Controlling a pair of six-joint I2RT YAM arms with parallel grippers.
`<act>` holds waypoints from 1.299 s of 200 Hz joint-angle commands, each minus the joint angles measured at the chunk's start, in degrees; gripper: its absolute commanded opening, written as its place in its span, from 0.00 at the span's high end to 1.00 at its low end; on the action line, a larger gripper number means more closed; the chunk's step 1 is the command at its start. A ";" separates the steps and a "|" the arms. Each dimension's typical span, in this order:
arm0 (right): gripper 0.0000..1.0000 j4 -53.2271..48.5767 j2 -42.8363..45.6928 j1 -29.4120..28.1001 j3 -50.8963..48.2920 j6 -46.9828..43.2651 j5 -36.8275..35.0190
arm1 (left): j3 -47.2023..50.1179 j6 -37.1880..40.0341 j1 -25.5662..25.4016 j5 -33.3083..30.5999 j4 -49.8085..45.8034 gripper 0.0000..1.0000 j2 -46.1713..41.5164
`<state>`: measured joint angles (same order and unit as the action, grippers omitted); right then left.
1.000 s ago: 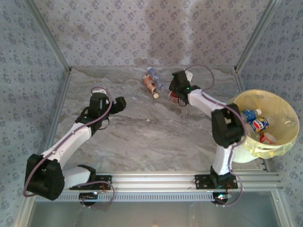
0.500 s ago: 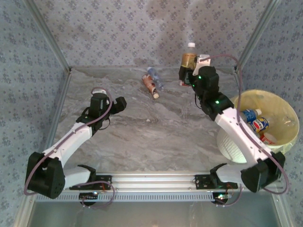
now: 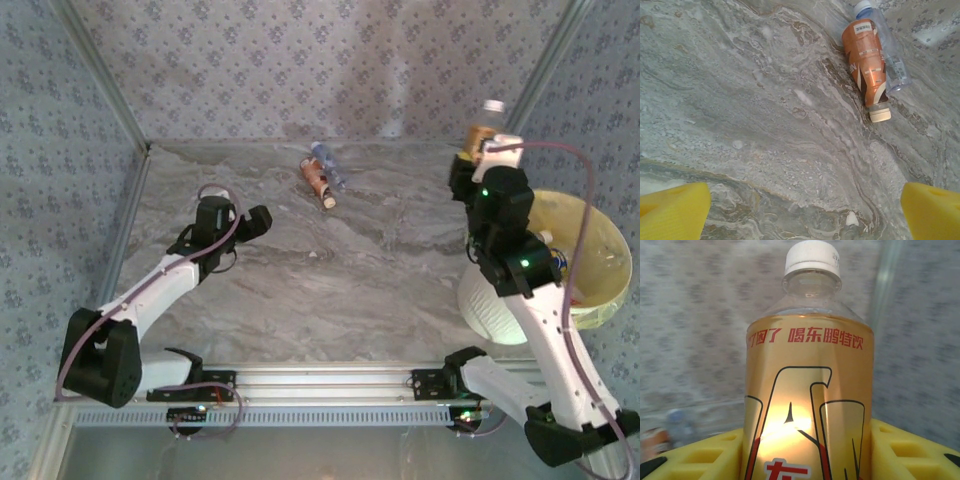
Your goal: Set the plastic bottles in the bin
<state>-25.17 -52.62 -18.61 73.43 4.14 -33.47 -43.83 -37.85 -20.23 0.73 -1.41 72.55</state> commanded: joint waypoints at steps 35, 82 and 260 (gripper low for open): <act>0.53 -23.75 7.61 13.11 2.38 8.49 -10.82 | -3.46 -1.88 0.37 2.92 2.90 0.02 2.77; 0.28 -31.28 4.47 24.82 4.37 13.52 1.22 | -4.66 -2.68 0.11 5.03 3.52 0.02 5.25; 0.00 -9.60 10.00 24.10 -1.86 11.19 33.24 | -10.93 -7.69 -1.88 3.57 -2.58 0.02 12.36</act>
<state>-42.54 -43.18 6.20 74.30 16.29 -14.22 -51.66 -43.64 -20.80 4.71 -2.44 83.11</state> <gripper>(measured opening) 0.999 0.976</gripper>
